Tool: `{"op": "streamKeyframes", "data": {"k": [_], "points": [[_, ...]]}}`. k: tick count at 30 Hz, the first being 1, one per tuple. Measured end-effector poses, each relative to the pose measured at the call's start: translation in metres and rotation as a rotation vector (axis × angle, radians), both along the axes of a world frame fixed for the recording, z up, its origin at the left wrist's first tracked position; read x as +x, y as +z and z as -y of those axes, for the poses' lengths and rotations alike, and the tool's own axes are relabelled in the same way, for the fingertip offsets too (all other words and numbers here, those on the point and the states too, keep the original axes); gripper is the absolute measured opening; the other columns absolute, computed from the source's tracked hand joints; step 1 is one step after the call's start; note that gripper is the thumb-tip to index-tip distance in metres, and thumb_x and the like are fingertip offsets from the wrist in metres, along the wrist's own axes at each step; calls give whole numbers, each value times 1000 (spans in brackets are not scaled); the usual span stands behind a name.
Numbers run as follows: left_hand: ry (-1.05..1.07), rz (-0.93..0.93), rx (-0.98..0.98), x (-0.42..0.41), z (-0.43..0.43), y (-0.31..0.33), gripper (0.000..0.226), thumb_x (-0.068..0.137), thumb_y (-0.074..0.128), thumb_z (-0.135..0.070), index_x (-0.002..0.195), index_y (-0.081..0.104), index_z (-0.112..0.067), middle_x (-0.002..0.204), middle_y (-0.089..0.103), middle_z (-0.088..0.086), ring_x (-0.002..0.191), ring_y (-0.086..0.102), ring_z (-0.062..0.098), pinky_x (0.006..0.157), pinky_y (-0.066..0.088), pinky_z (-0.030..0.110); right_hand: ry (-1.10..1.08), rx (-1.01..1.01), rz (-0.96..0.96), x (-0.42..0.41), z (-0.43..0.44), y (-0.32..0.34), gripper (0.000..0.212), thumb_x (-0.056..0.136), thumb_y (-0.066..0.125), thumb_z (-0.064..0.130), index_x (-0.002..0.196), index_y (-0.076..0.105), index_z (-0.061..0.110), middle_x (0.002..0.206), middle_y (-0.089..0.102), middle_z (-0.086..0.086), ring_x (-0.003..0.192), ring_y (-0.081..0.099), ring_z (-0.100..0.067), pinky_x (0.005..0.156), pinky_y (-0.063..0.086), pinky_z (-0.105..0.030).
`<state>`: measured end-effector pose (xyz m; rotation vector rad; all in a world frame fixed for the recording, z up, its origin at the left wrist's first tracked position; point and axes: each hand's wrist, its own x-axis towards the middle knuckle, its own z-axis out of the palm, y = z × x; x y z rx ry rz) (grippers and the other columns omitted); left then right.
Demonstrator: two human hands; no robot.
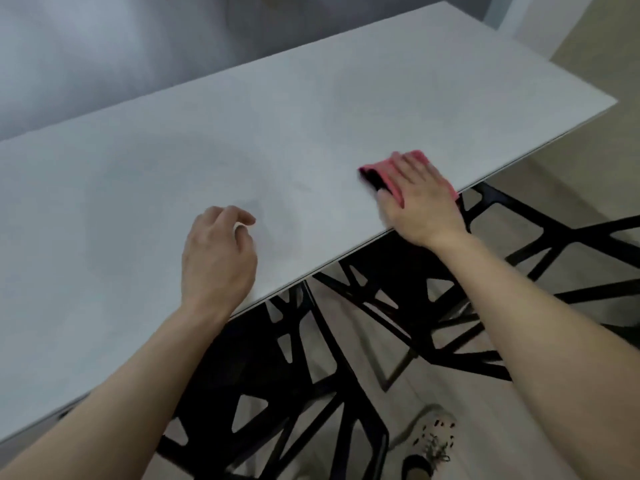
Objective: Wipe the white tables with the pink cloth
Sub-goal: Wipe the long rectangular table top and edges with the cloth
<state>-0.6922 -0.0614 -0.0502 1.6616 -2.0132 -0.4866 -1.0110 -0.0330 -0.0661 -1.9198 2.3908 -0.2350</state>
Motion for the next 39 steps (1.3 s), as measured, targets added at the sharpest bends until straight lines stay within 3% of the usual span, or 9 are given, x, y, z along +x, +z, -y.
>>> {"op": "streamKeyframes", "data": {"k": [3,9,15,21,24,27,32,34,39], "points": [[-33,25,-24,-30,3,-5,33,108,46,-9,129,69,-18,136,63,0,133,51,23,114,42,43,-328,-74,-10,21,10,-6,76,103,17,53,169,33,17,177,23,-18,166,16,-34,135,4,-53],[1,119,-66,-85,20,-12,36,111,45,-19,142,62,-18,147,61,1,139,49,28,119,33,45,546,47,-45,12,2,8,70,108,27,66,172,20,38,181,9,5,168,-1,-14,136,-5,-42],[38,270,-57,-122,52,-22,41,112,38,-38,145,58,-23,148,56,2,140,44,30,120,32,49,-121,24,-42,-64,68,0,82,102,17,65,171,22,21,179,16,-17,167,6,-34,135,-1,-52],[57,405,-93,-126,42,-28,45,108,44,-42,149,49,-23,150,45,1,140,39,31,122,30,51,949,97,-153,-58,63,18,72,109,26,69,173,14,38,182,1,4,167,-10,-17,135,-9,-47],[74,415,-79,-128,41,-27,45,109,46,-41,150,49,-23,151,45,1,143,38,31,124,28,51,528,108,-121,-127,136,17,71,105,26,72,170,21,43,182,8,5,168,-6,-18,134,-8,-48],[93,415,-68,-126,41,-28,48,107,44,-44,151,50,-24,152,46,1,144,39,32,124,29,51,112,34,-44,-106,157,8,82,104,19,65,171,24,18,179,15,-15,167,4,-32,135,-4,-52],[98,432,-55,-127,42,-24,53,106,43,-46,152,53,-23,154,48,3,143,42,35,122,31,53,1064,66,-105,-48,67,2,72,112,26,59,174,13,23,181,3,-11,168,-7,-27,136,-2,-51],[97,434,-60,-128,41,-23,53,105,43,-45,152,53,-22,154,48,3,143,42,35,122,31,53,1215,53,-150,-90,111,11,68,111,34,62,172,22,35,181,12,0,168,0,-22,136,3,-52],[119,410,-75,-131,42,-24,52,105,45,-44,151,54,-23,153,48,2,143,42,36,123,30,53,704,70,-222,-142,236,20,75,101,32,71,159,38,24,164,39,-6,165,17,-26,134,3,-53]]}}
